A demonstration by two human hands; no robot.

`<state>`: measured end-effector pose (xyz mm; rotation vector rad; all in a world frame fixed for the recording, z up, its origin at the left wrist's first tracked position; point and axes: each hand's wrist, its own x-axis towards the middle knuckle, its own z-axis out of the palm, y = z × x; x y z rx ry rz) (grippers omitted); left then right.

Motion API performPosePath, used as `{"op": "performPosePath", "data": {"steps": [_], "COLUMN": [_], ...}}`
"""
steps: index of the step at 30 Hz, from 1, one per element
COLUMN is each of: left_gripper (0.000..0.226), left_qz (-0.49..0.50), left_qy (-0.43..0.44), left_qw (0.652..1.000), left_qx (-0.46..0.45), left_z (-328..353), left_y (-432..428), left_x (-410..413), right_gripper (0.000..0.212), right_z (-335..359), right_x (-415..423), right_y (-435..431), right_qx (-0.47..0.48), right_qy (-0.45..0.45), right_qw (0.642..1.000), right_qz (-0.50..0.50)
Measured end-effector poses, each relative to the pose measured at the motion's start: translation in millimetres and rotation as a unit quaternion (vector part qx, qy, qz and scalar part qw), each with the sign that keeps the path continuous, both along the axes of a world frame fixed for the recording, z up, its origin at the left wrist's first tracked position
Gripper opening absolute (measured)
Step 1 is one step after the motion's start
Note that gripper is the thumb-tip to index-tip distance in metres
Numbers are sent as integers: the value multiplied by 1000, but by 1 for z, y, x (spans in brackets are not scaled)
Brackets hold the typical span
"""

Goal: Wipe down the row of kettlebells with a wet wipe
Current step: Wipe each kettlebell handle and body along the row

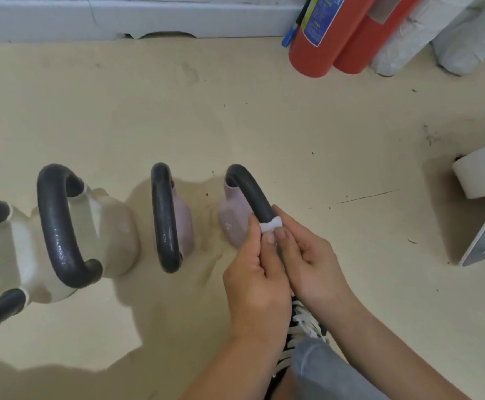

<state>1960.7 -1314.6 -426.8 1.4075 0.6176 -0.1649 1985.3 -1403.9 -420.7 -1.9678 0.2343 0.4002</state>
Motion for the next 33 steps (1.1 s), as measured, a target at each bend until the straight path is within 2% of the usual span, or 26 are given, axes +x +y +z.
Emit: {"op": "performPosePath", "data": {"steps": [5,9,14,16,19,22,26,30,33], "left_gripper": [47,52,46,46,41,21,17,19,17], "left_qz": [-88,-161,-211,-204,-109,-116,-165,-159,-139], "left_qy": [-46,-85,-129,-111,-42,-71,-98,-146,-130], "left_qw": [989,960,939,949,986,969,949,928,936], "left_qx": [113,215,240,215,116,204,249,304,296], "left_z": [-21,-33,-41,-39,-37,-40,-44,-57,-52], "left_y": [2,10,24,27,28,23,11,10,6], "left_x": [-20,-24,-14,-11,-6,-3,-12,-19,-21], "right_gripper": [46,53,45,39,36,42,49,45,37], "right_z": [-22,-38,-33,-29,-30,-30,-33,-41,-40], "right_x": [-24,-31,-26,-23,-20,-18,-18,-22,-25], "right_y": [-13,-20,-27,-29,-31,-32,-28,-26,-20], "right_qx": [-60,-107,-94,-72,-88,-87,-85,-170,-227], "right_qy": [-19,-66,-30,-6,-4,-4,-18,-61,-107], "right_qw": [998,991,995,997,995,993,992,981,964], "right_qz": [19,41,24,5,57,80,87,76,82]}}
